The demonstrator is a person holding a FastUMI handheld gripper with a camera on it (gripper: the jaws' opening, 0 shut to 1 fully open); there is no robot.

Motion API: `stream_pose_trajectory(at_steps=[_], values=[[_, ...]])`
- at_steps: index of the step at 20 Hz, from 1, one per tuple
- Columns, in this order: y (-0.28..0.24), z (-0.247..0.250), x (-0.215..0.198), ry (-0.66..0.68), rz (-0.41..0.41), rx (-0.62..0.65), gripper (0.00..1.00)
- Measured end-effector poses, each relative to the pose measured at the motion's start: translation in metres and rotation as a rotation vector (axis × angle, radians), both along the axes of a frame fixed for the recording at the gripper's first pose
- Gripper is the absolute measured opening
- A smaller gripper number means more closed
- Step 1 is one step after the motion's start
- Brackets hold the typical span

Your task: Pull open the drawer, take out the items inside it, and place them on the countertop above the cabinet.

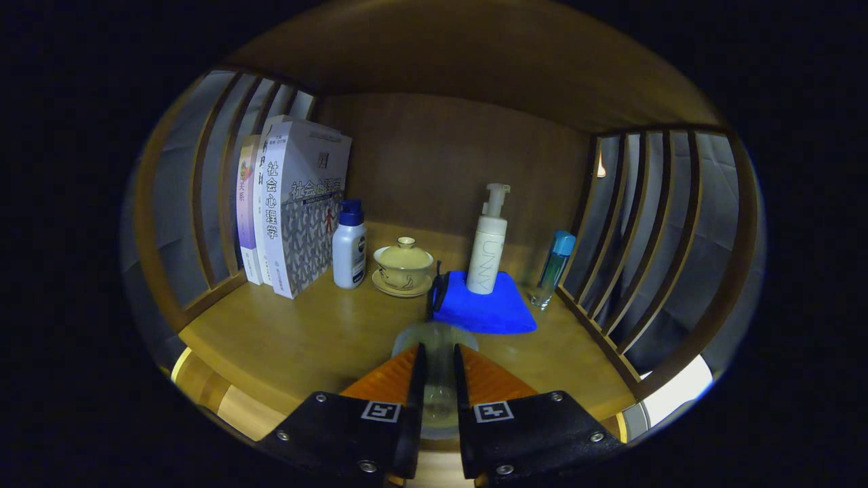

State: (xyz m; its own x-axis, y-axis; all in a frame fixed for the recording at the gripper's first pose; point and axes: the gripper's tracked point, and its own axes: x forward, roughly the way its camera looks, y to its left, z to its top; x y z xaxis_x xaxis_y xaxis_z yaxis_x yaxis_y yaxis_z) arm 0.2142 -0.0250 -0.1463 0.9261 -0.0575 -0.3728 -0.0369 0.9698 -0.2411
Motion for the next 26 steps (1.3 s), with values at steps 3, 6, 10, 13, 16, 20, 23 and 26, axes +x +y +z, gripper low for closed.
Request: stream_pose_trajectory(at_steps=[3,6,10,13,16,20,23,26], values=[[0.001,0.018,-0.005,-0.052,0.014,0.002,0.44],[0.014,0.032,-0.02,-0.095,0.051,0.102,0.83],[0.025,0.063,-0.061,-0.165,0.078,0.251,0.96],[0.02,0.087,-0.107,-0.239,0.064,0.26,0.96],[0.024,0.094,-0.159,-0.298,0.072,0.296,0.95],[0.023,0.076,-0.215,-0.323,0.073,0.303,0.95],[0.03,0.04,-0.246,-0.265,0.108,0.259,0.95],[0.033,0.009,-0.268,-0.23,0.109,0.224,0.95]])
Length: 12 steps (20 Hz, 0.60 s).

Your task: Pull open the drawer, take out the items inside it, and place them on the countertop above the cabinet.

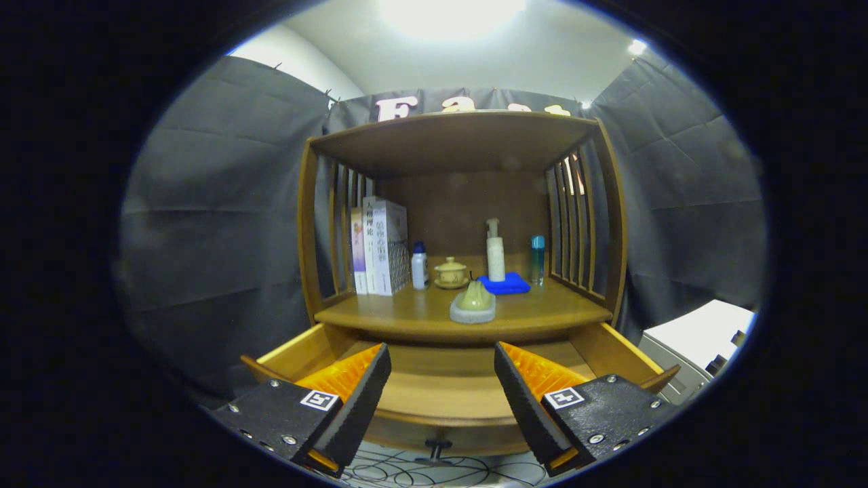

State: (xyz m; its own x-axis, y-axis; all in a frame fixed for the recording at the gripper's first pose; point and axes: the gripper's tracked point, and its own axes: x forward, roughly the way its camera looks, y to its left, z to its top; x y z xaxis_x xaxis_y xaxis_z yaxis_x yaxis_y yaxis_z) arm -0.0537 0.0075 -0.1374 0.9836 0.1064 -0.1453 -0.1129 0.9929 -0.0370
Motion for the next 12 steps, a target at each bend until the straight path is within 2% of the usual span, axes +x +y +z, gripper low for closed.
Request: stream_pose_trajectory(at_steps=[4,12], values=[[0.001,-0.032,-0.013,0.043,-0.012,-0.03,0.95],[-0.008,-0.044,-0.016,0.019,-0.105,-0.041,0.95]])
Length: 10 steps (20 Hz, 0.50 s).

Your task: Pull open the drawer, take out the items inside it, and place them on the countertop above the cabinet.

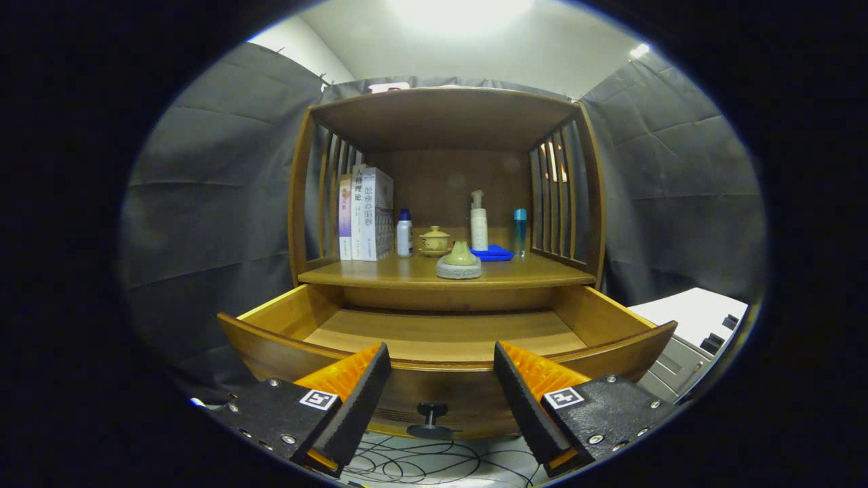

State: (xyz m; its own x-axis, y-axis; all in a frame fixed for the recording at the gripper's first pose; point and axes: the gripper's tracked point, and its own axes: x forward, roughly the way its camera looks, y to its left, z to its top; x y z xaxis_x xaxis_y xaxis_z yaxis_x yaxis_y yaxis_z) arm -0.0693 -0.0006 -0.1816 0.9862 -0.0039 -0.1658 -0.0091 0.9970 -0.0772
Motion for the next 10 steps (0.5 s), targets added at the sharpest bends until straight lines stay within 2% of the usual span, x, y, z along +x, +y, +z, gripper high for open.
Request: stream_pose_trajectory(at_steps=[4,10], values=[[-0.003,-0.012,-0.006,0.015,-0.025,-0.057,0.95],[-0.011,-0.042,-0.008,0.07,-0.052,-0.068,0.95]])
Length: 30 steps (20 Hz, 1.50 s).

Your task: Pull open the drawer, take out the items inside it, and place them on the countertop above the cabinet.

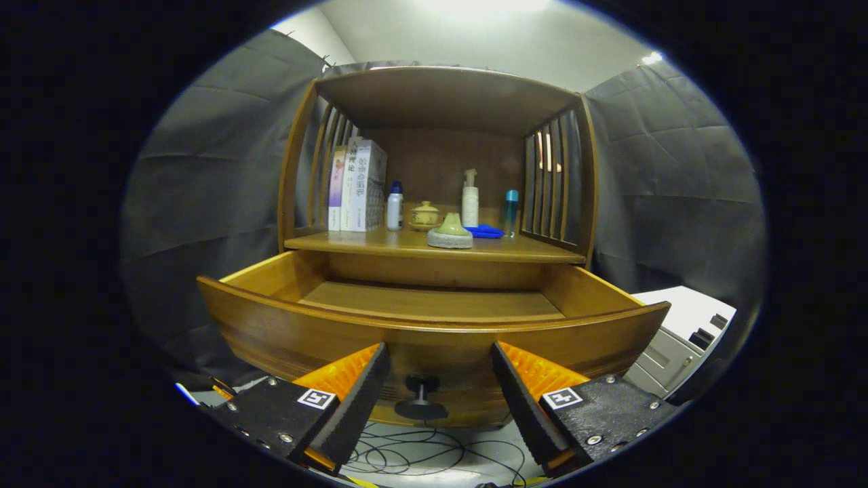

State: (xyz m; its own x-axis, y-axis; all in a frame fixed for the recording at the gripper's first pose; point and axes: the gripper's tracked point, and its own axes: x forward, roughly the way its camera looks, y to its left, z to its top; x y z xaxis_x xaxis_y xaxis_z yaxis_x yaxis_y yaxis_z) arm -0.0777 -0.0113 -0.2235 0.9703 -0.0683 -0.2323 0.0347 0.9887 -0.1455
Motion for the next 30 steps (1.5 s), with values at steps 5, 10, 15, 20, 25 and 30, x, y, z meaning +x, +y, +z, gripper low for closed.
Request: stream_pose_trajectory(at_steps=[5,10,15,20,25,30], values=[[-0.001,-0.004,0.001,0.0,0.004,-0.002,0.95],[-0.006,-0.005,0.013,-0.001,0.028,0.012,0.96],[-0.007,-0.002,0.041,-0.006,0.035,0.029,0.96],[-0.007,-0.005,0.074,-0.014,0.035,0.031,0.95],[-0.006,-0.009,0.102,-0.017,0.032,0.031,0.95],[-0.007,-0.013,0.129,-0.025,0.031,0.03,0.96]])
